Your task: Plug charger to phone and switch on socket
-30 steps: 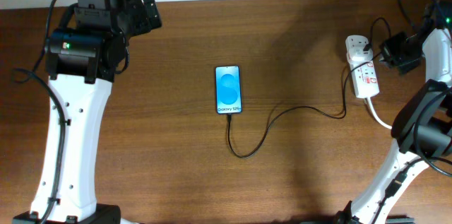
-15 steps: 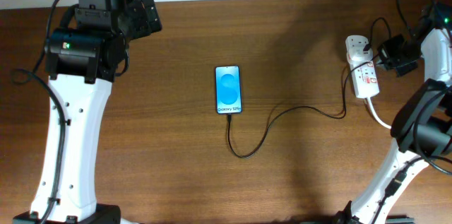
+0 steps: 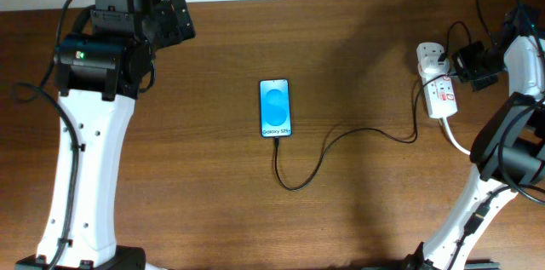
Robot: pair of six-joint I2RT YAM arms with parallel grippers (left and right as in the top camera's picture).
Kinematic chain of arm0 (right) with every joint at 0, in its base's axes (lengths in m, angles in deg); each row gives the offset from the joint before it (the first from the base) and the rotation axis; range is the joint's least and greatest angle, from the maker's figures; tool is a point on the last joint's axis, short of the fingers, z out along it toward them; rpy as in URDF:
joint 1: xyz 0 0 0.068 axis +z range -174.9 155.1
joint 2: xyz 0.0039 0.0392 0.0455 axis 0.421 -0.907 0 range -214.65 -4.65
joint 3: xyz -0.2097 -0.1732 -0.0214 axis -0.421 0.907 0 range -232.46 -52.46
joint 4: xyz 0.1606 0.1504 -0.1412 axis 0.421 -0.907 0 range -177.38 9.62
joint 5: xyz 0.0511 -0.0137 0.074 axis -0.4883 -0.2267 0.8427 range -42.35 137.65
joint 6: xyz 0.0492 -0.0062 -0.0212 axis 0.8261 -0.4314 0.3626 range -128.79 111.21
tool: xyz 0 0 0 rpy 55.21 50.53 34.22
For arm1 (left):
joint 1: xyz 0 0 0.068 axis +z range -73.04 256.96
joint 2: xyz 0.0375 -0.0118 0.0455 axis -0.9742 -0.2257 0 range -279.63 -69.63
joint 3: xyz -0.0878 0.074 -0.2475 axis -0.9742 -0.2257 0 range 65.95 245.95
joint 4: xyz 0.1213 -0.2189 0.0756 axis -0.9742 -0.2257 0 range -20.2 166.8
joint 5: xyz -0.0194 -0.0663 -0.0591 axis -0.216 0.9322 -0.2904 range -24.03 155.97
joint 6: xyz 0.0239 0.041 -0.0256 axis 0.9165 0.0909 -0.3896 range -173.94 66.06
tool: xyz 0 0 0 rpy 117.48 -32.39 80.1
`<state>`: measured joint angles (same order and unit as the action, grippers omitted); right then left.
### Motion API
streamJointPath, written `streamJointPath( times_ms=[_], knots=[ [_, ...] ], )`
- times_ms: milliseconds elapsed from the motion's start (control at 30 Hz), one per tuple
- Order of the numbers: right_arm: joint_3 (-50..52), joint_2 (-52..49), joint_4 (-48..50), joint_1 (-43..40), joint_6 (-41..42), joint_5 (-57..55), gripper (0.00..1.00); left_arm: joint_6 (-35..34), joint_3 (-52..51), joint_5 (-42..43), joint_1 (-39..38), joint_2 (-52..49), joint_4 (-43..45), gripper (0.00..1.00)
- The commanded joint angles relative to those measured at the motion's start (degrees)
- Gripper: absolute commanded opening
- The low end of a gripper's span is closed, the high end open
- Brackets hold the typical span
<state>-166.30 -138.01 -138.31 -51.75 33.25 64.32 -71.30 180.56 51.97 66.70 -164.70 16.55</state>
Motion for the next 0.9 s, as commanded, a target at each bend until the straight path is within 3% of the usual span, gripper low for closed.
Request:
streamJointPath(
  times_ms=[0, 867],
  knots=[
    [-0.7, -1.1, 0.8, 1.1, 0.5, 0.7, 0.04, -0.6, 0.5, -1.0, 0.0, 1.4, -0.1, 0.99],
    [-0.7, -10.6, -1.7, 4.5, 0.2, -0.8, 0.04, -0.6, 0.5, -1.0, 0.0, 1.4, -2.4, 0.99]
  ],
)
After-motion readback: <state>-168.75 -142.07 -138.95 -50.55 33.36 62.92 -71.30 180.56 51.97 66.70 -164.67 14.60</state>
